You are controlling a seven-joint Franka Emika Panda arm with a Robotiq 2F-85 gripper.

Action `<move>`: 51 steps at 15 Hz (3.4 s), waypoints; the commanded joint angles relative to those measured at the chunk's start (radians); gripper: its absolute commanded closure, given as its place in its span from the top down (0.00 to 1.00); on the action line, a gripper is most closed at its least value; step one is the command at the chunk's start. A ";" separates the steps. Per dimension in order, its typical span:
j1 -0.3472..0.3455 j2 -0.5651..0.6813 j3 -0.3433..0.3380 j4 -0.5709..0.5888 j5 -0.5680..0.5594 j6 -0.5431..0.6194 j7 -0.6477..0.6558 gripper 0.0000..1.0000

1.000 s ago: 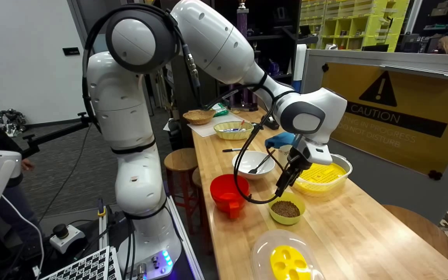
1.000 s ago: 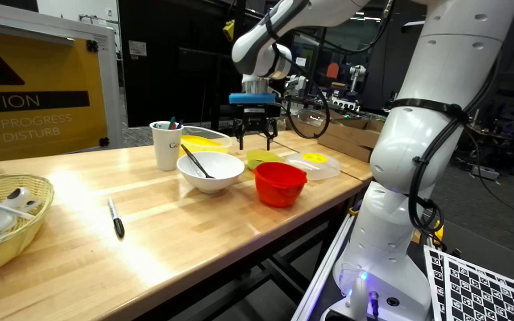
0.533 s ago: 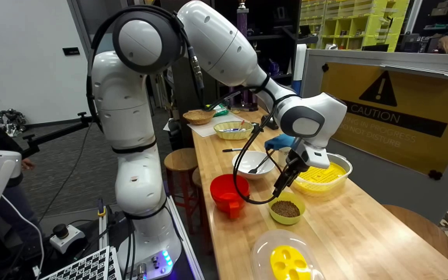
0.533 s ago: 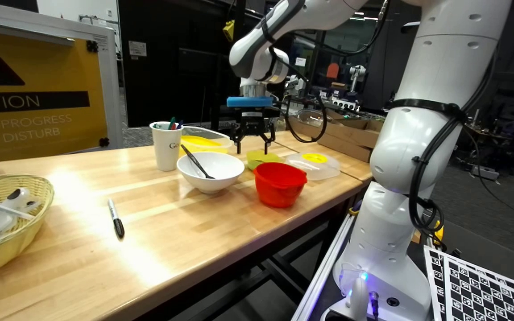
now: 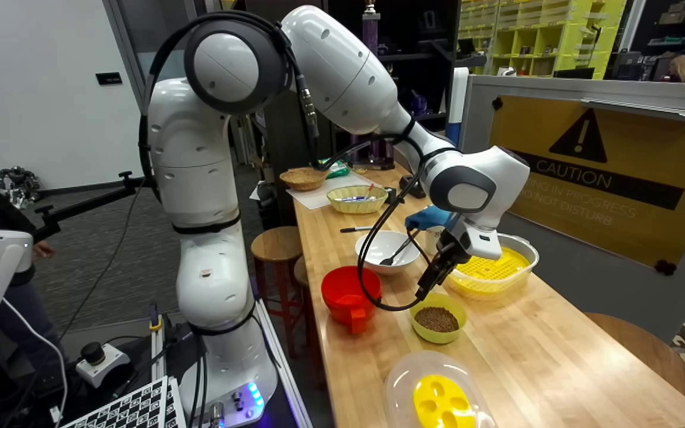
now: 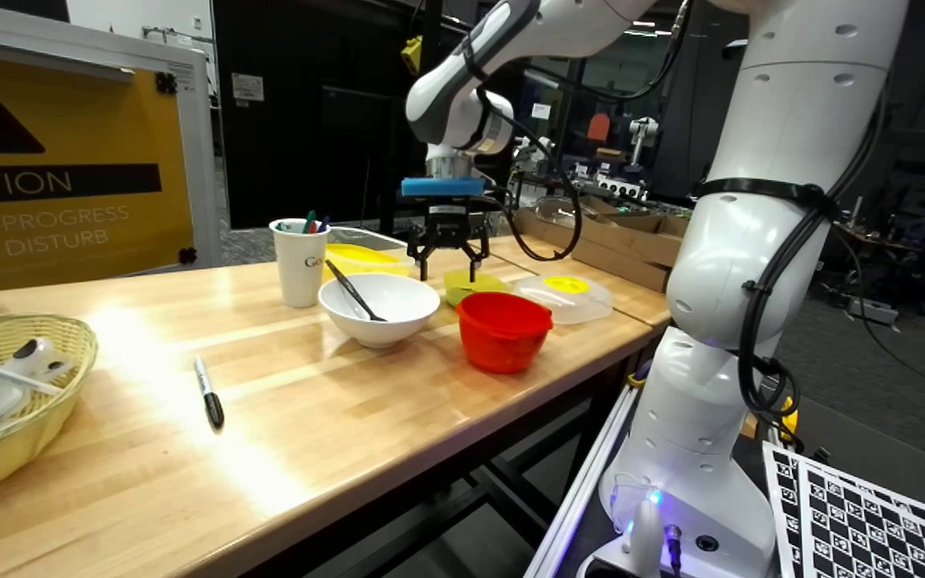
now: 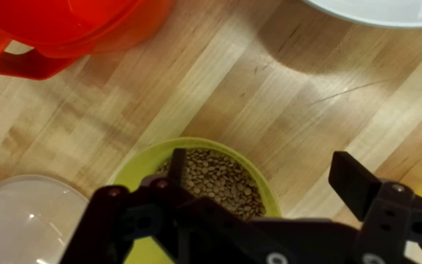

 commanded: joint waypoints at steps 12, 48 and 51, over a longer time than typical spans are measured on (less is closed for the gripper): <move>-0.011 0.029 -0.021 0.012 0.022 0.025 -0.131 1.00; -0.006 -0.021 -0.022 0.051 -0.045 -0.040 -0.098 0.01; -0.004 -0.039 -0.019 0.057 -0.067 -0.067 -0.091 0.01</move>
